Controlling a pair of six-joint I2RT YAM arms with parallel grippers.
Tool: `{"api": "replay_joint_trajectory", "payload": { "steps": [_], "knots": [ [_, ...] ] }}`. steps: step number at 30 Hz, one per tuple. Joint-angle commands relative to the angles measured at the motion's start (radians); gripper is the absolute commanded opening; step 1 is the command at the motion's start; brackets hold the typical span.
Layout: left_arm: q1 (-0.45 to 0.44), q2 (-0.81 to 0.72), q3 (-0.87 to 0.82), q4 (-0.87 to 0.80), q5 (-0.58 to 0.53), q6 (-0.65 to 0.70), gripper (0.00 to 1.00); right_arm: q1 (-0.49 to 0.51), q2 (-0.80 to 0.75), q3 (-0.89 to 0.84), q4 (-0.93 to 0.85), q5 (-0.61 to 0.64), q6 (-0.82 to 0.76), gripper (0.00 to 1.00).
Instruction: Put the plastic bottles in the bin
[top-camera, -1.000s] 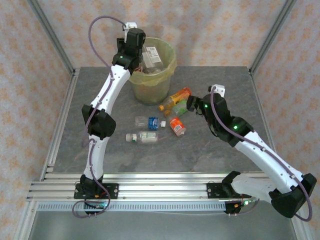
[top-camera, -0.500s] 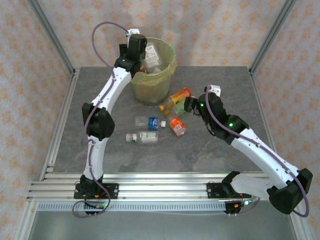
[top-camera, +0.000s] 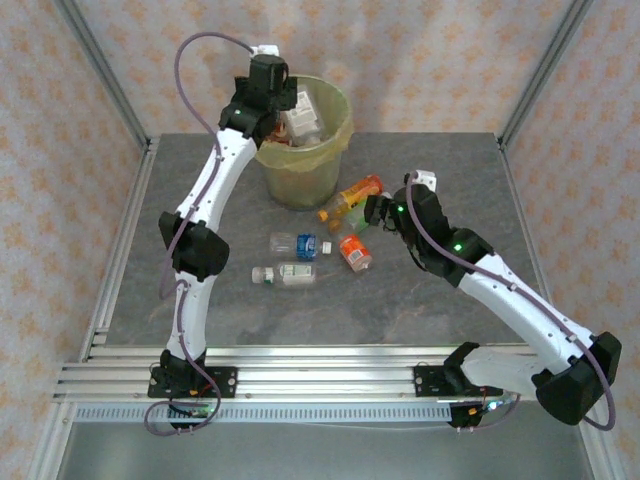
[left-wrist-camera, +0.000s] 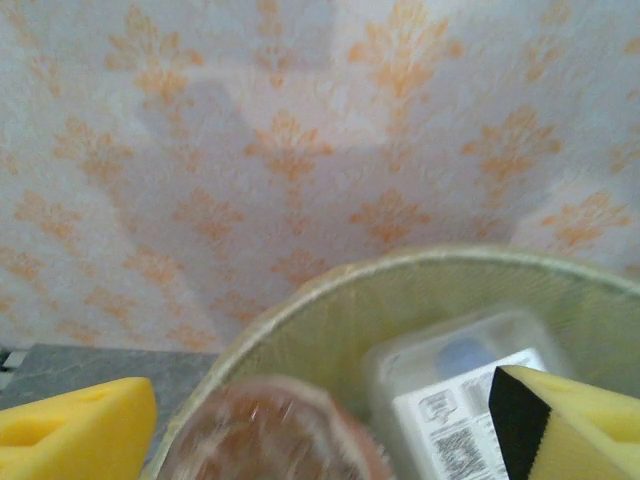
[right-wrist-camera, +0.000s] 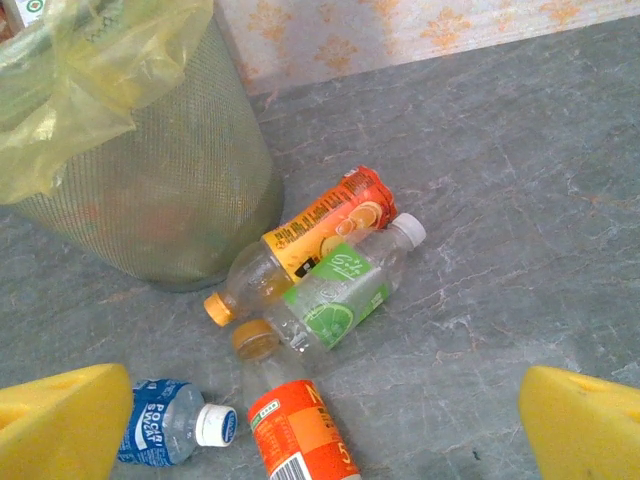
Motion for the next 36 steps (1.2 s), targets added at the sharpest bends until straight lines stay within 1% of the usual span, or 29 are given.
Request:
{"api": "replay_joint_trajectory", "payload": {
  "steps": [1,2,4,6,7,10,11,13,18,23,27,31,33,36],
  "knots": [
    [0.009,-0.048,0.041,-0.04,0.044,-0.033,0.88,0.004,0.002,0.015,0.01,-0.003,0.003,0.99],
    [0.011,-0.049,0.041,-0.041,0.033,-0.042,0.85,0.004,0.003,0.015,0.011,-0.002,0.003,0.99],
    [0.018,-0.05,0.041,-0.046,0.004,-0.062,0.75,0.004,0.003,0.017,0.01,-0.002,0.004,0.99],
    [0.031,-0.047,0.042,-0.064,-0.012,-0.094,0.63,0.004,0.003,0.017,0.009,0.0,0.003,0.99],
    [0.039,-0.044,0.041,-0.078,-0.015,-0.113,0.59,0.004,0.002,0.019,0.007,0.0,0.002,0.99],
    [0.06,-0.039,0.036,-0.134,-0.004,-0.177,0.42,0.004,0.001,0.018,0.005,0.002,0.004,0.99],
    [0.063,-0.039,0.027,-0.148,0.0,-0.191,0.38,0.004,0.0,0.017,0.004,0.003,0.005,0.99],
    [0.062,-0.048,-0.012,-0.155,0.006,-0.207,0.34,0.004,0.001,0.017,0.005,0.003,0.006,0.99],
    [0.062,-0.101,-0.156,-0.086,0.043,-0.232,0.35,0.004,0.005,0.02,-0.001,0.001,0.007,0.99],
    [0.062,-0.125,-0.168,-0.117,0.049,-0.223,0.38,0.004,0.016,0.034,-0.054,0.009,0.023,0.99],
    [0.063,-0.189,-0.208,-0.124,0.034,-0.225,0.41,0.004,0.026,0.044,-0.106,0.005,0.038,0.99],
    [0.062,-0.28,-0.236,-0.144,0.018,-0.246,0.49,0.004,0.074,0.077,-0.218,0.003,0.034,0.99],
    [0.062,-0.327,-0.253,-0.156,0.016,-0.26,0.55,0.004,0.129,0.093,-0.268,-0.024,0.013,0.99],
    [0.063,-0.423,-0.315,-0.171,0.013,-0.293,0.66,0.004,0.232,0.134,-0.343,-0.091,-0.034,0.99]
  ]
}}
